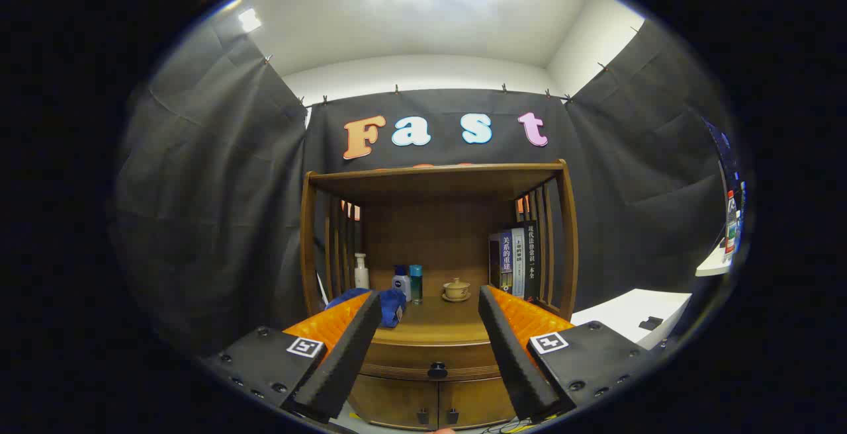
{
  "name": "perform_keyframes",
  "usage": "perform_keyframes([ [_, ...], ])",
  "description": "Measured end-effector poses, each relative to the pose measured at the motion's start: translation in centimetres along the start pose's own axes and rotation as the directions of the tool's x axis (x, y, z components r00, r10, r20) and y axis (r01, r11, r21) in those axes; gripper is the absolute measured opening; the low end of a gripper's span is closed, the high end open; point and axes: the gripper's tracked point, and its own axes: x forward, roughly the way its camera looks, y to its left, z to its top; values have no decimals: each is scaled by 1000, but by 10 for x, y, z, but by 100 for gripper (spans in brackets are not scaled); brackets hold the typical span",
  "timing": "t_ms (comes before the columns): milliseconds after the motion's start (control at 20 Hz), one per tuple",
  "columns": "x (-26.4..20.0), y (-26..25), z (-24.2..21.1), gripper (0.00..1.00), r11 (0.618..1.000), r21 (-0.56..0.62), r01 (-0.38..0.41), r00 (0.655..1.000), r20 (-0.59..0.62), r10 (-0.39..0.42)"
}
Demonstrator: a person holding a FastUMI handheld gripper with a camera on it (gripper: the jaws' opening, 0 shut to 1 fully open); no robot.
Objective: Pull open the drawer, take out the items inside it, and place them on the countertop above the cabinet.
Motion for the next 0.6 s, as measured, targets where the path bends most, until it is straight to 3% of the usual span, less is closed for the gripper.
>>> perform_keyframes([
  [600, -6, -9, 0, 97, 1000, -13, 7, 1000, 3, -7],
])
